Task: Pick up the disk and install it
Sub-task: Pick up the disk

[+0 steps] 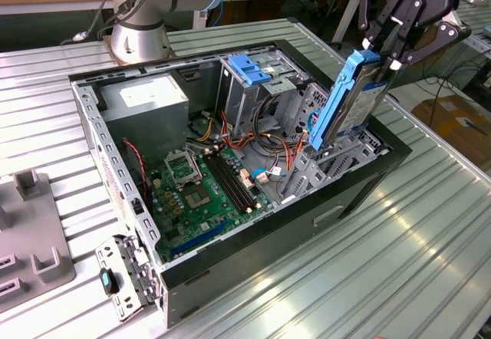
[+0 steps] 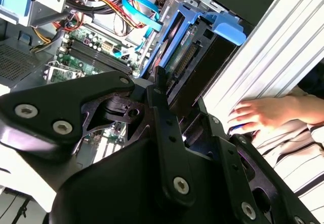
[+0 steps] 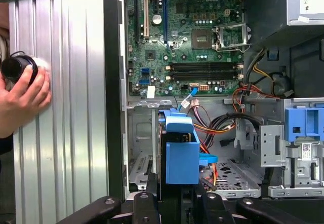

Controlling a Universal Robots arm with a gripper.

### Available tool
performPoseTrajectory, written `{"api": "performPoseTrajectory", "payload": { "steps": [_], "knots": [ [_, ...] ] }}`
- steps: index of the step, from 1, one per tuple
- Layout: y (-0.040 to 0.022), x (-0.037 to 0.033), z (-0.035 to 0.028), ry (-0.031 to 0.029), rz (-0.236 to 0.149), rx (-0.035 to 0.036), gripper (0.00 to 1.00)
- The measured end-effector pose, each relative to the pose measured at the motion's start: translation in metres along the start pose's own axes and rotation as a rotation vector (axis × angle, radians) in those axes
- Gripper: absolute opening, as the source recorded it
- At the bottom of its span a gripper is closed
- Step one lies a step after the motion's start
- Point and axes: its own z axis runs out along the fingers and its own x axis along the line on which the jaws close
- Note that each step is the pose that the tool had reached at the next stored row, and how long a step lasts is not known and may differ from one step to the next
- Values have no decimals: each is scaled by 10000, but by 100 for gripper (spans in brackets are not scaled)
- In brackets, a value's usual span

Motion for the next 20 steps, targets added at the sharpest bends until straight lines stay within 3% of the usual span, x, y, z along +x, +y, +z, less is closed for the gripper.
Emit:
{"api": "performPoseTrajectory", "payload": {
  "steps": [6,20],
  "knots": [
    [1,-4,99,51,-1,1,35],
    [3,-19,145,49,-108,4,35]
  ]
}}
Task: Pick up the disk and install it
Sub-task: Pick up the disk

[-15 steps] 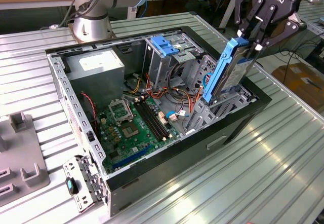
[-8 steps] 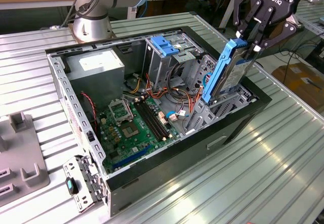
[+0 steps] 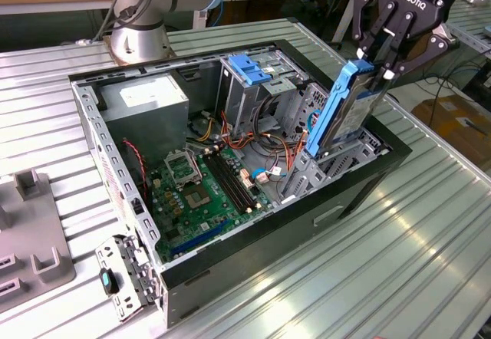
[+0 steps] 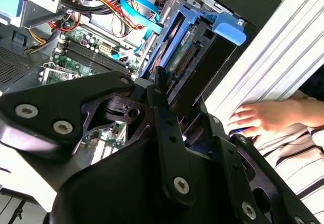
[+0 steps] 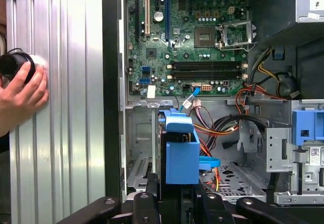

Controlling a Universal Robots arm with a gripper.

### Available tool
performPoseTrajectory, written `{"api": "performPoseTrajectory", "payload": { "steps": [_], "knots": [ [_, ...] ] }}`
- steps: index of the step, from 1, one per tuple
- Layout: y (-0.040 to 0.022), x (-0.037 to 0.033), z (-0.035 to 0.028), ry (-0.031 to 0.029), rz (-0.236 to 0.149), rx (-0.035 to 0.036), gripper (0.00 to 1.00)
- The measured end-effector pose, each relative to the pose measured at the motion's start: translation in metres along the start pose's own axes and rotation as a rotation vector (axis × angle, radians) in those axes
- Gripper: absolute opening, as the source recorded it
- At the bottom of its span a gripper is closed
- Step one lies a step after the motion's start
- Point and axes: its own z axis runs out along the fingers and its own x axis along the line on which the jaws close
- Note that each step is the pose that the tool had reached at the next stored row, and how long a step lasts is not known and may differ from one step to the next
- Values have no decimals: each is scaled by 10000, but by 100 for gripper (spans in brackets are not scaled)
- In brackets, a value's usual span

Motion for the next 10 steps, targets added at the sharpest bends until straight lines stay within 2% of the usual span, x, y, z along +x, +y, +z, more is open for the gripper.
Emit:
{"api": "performPoseTrajectory", "payload": {
  "steps": [6,10],
  "knots": [
    [1,-2,50,1,0,0,35],
    [1,-2,54,3,0,1,35]
  ]
}}
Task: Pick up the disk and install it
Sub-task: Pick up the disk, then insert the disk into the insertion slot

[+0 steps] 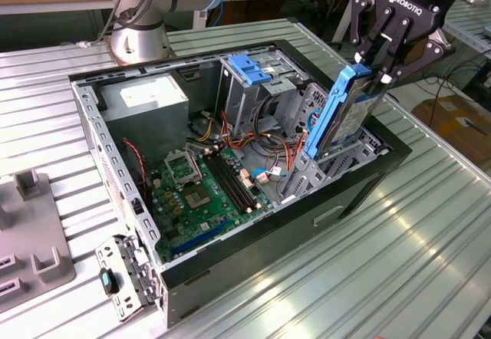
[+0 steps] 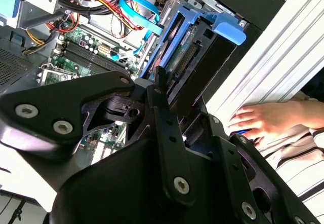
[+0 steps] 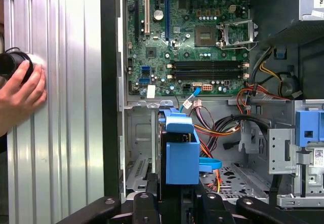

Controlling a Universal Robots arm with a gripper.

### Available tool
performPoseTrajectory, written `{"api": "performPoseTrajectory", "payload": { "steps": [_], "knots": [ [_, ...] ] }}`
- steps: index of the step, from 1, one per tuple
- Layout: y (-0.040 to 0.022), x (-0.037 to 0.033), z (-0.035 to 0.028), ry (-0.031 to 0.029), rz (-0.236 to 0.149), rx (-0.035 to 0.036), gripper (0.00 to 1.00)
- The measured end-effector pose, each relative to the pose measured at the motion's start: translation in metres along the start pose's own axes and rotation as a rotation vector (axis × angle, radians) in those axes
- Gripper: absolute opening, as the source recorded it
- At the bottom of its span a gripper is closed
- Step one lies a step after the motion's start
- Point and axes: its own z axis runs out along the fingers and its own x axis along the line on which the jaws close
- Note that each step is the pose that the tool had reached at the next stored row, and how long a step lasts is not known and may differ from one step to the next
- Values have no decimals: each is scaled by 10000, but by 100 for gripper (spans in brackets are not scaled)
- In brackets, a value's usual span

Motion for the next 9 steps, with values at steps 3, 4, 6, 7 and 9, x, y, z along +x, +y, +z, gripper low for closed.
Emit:
{"api": "performPoseTrajectory", "payload": {
  "steps": [3,4,6,7,9],
  "knots": [
    [0,-1,12,-3,0,0,35],
    [1,-1,26,-2,0,0,35],
    [1,-2,52,-1,0,0,35],
    [1,-2,64,-1,0,0,35],
    [1,-4,114,-2,0,0,35]
  ]
}}
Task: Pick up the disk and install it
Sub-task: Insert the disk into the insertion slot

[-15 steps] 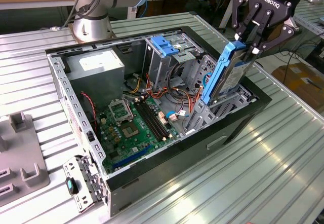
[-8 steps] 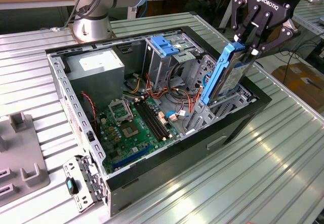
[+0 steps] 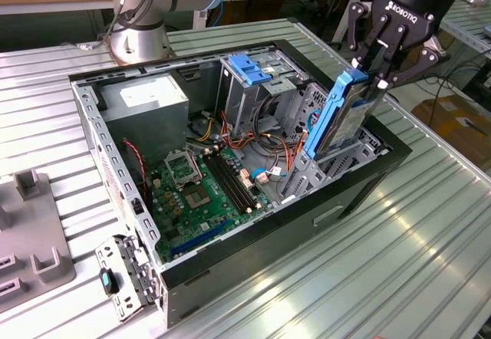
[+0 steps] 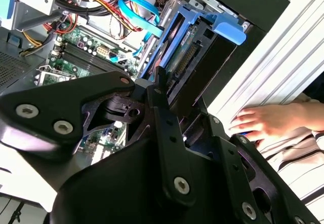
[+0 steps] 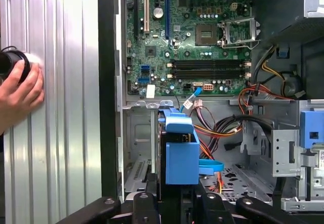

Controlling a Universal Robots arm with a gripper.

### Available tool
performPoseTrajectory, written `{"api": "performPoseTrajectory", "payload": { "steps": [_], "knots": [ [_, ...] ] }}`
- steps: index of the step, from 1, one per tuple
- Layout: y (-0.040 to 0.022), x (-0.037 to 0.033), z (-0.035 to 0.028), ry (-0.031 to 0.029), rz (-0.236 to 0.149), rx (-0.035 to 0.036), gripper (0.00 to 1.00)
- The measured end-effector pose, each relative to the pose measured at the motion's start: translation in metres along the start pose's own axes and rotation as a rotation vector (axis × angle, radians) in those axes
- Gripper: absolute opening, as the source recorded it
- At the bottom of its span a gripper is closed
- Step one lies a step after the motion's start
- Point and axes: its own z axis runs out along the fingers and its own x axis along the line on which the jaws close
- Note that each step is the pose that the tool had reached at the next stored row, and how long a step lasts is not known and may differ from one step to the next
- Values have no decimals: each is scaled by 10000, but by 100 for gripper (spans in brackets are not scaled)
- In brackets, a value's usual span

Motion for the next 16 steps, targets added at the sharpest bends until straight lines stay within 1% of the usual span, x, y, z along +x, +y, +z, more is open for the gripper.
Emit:
{"api": "performPoseTrajectory", "payload": {
  "steps": [2,7,9,10,16],
  "knots": [
    [1,-2,65,1,0,0,35],
    [3,-6,173,0,0,0,35],
    [5,-9,243,1,0,0,35],
    [6,-10,291,0,0,0,35],
    [10,-15,439,2,1,0,35]
  ]
}}
